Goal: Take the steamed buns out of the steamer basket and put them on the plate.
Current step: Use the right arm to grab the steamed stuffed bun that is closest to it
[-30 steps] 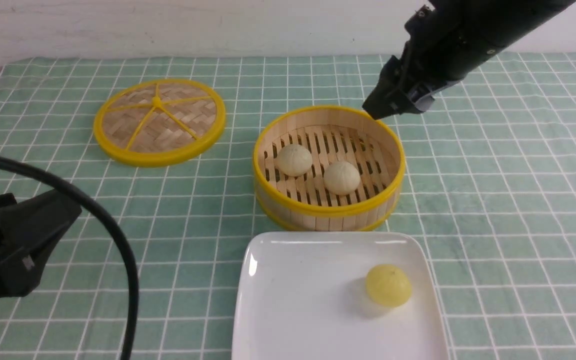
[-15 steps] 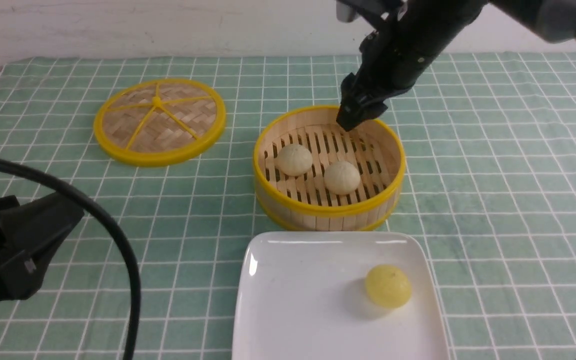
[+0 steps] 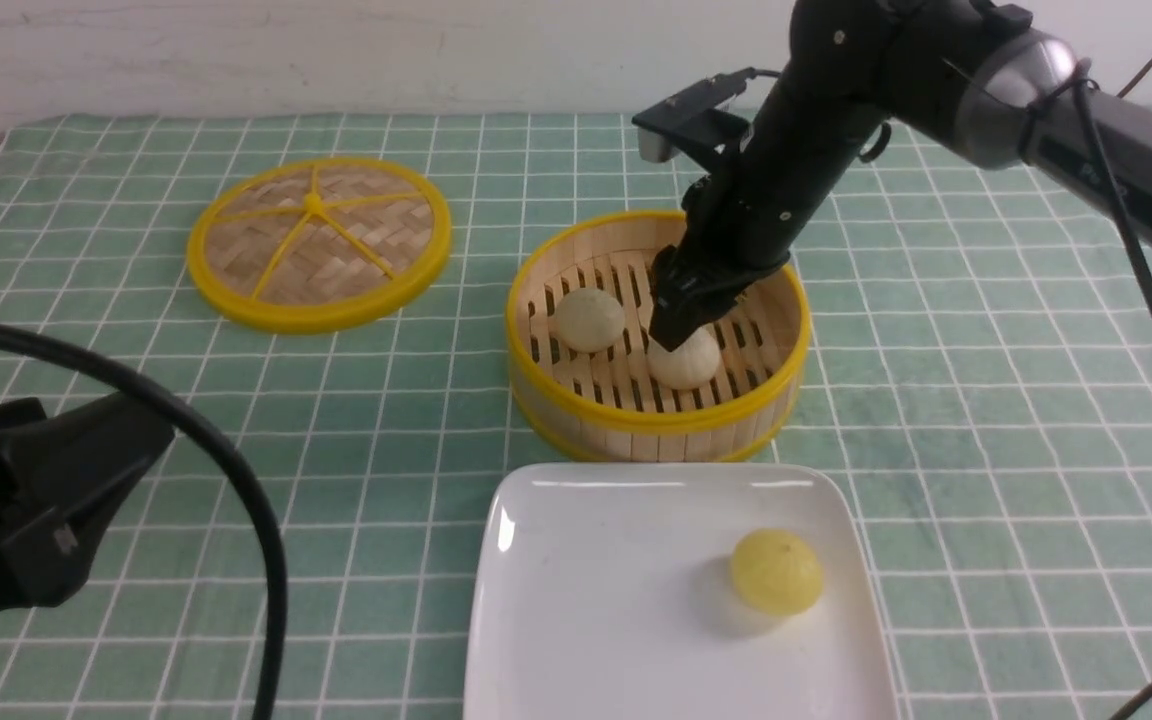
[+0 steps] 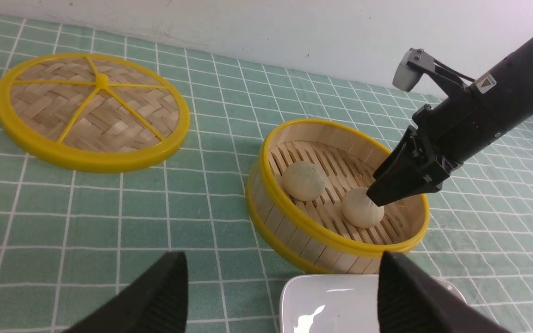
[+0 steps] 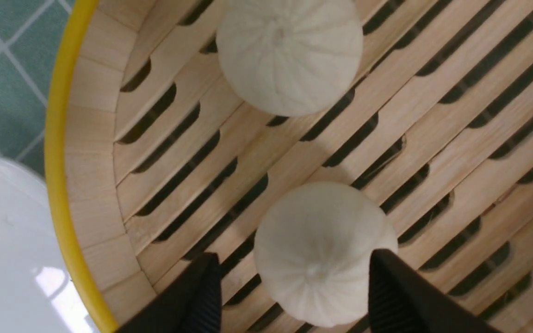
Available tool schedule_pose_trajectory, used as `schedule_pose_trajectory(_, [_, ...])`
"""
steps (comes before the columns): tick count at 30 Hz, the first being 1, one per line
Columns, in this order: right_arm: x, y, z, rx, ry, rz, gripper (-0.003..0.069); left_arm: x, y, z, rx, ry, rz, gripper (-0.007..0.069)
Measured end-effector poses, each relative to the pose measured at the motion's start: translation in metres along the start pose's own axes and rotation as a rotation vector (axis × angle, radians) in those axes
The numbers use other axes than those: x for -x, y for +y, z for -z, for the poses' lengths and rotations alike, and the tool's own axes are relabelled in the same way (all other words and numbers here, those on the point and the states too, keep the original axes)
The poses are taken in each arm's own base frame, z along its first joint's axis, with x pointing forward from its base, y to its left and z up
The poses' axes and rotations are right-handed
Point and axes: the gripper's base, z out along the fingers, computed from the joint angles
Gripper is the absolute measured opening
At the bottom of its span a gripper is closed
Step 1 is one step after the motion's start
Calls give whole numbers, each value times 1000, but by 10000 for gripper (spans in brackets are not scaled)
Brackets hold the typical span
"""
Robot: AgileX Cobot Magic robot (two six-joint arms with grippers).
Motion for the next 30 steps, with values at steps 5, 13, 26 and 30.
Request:
schedule_pose_trajectory(5, [0,0,0,-1,-2,8,428,0,0,0,0,0,-1,544])
schedule_pose_trajectory(13, [-2,-1,-16,-8,29,38,428,0,0,0,1,1,-2,544])
schedule_pose_trajectory(26, [-3,-5,-20,-44,39,62,321,0,0,0,1,1,-3,544])
schedule_pose_trajectory(30, [-2,-3,-21,-43,37,96,126,0,0,0,1,1,-3,544])
